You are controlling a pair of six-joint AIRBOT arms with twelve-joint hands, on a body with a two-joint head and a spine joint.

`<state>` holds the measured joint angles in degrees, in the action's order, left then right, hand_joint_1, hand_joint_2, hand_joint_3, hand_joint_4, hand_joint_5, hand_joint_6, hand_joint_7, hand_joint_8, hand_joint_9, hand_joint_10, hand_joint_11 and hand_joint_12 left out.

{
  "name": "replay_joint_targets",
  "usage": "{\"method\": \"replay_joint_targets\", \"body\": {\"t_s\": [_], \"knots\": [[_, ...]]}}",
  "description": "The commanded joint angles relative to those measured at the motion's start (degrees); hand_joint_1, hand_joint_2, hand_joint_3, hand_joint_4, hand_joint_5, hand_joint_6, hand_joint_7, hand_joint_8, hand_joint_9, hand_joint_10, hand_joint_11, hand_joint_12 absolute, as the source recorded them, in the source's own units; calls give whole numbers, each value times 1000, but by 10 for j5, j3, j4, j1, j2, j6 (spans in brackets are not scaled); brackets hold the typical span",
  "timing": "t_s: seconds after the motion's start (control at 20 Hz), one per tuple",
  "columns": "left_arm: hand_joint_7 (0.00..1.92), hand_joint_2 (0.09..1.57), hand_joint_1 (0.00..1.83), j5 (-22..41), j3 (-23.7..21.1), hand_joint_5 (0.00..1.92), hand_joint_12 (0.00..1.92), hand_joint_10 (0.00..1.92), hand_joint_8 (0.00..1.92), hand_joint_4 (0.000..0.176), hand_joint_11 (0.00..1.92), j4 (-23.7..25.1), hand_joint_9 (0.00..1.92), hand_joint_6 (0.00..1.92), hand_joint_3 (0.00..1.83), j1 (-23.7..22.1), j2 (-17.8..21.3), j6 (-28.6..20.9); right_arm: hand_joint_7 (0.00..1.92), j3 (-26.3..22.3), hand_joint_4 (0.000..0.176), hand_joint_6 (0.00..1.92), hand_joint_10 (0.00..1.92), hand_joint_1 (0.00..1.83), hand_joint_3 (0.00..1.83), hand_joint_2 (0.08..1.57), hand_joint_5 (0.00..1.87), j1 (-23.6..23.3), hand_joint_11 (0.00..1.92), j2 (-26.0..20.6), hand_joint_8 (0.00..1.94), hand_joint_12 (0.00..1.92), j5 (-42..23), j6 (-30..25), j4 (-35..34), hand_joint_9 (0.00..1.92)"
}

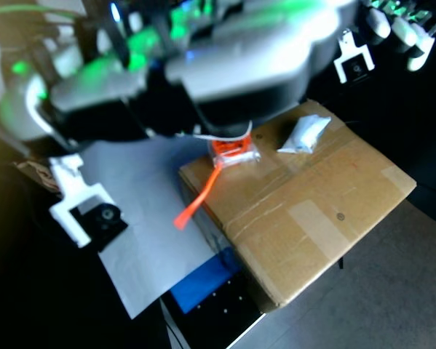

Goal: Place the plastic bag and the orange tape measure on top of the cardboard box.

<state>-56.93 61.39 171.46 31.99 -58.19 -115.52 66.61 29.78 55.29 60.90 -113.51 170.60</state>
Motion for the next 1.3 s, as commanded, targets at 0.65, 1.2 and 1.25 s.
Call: {"method": "replay_joint_targets", "body": {"t_s": [0.65,1.2,1.25], "knots": [[294,909,822,-154,-46,317,1531,730,13,102,0,11,0,6,0,13,80,-12,0,-132,89,0,0,733,0,953,0,63,0,-111,0,999,210,0,20,0],[254,1051,700,-321,-91,247,1295,705,14,97,0,-52,0,19,6,143,134,-11,87,-221,22,10,12,742,6,1107,60,254,0,-157,3,542,401,0,-65,39],[233,1044,628,-344,-95,100,1230,714,5,93,0,-64,24,0,1,160,138,-11,94,-225,27,9,23,734,0,1080,68,271,0,-161,3,876,401,-7,-80,72]]}}
